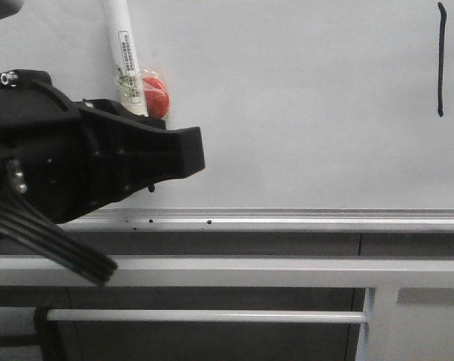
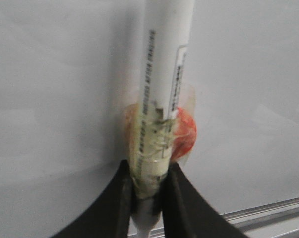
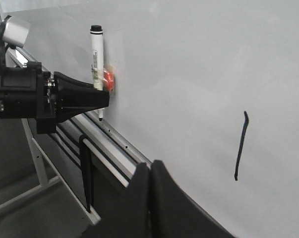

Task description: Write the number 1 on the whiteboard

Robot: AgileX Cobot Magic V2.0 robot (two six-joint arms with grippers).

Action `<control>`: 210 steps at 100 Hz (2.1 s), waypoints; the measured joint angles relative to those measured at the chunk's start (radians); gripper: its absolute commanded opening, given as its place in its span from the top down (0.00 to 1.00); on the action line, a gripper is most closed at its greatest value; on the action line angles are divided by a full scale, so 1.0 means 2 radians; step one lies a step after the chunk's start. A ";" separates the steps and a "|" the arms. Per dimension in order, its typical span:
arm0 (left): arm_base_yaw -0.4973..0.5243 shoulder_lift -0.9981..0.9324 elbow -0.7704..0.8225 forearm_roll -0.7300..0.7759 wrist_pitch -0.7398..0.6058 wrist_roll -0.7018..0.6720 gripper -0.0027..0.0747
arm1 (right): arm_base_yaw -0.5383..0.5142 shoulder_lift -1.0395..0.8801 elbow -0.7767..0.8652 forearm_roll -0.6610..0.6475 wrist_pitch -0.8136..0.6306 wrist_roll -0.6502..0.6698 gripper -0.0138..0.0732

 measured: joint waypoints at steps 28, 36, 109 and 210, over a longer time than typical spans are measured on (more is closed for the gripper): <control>-0.008 0.000 0.000 0.000 -0.002 0.000 0.99 | 0.000 0.000 0.000 0.000 0.000 0.000 0.91; -0.013 0.000 0.000 -0.004 -0.004 0.000 0.99 | 0.000 0.000 0.000 0.000 0.001 0.000 0.91; -0.015 0.000 -0.001 0.026 -0.007 -0.001 0.56 | 0.000 0.000 0.000 0.000 0.016 0.000 0.91; -0.079 0.000 0.033 -0.058 -0.018 -0.003 0.53 | 0.000 0.000 0.000 0.000 0.017 0.000 0.91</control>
